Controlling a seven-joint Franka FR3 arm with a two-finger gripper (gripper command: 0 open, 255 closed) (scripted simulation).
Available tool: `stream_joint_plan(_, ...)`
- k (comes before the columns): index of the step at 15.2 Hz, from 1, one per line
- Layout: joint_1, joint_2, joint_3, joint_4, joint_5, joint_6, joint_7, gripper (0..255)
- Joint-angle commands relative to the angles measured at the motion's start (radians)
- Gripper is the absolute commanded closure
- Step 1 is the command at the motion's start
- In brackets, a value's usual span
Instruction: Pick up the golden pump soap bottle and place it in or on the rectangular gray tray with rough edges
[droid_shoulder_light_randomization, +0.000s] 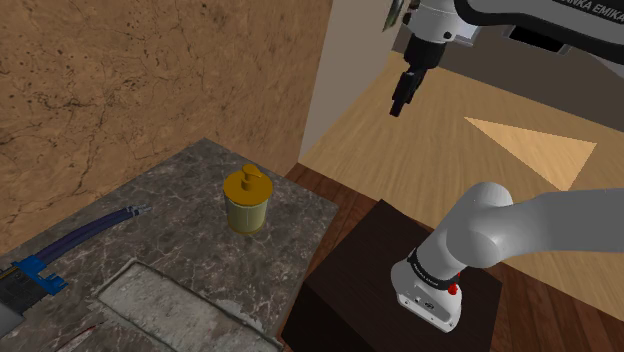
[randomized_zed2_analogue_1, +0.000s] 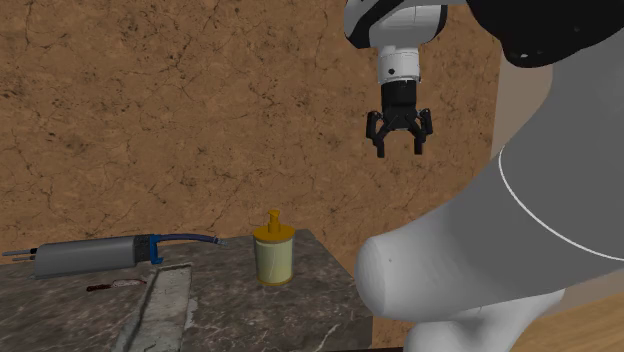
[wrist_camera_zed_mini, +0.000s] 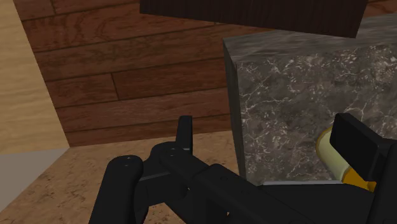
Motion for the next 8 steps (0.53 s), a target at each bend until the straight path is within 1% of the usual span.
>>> stream_joint_plan(1,0.000,0.000,0.000,0.000,0.000,0.000,0.000,0)
stream_joint_plan(8,0.047,0.128,0.097,-0.020,0.077,0.140,0.112,0)
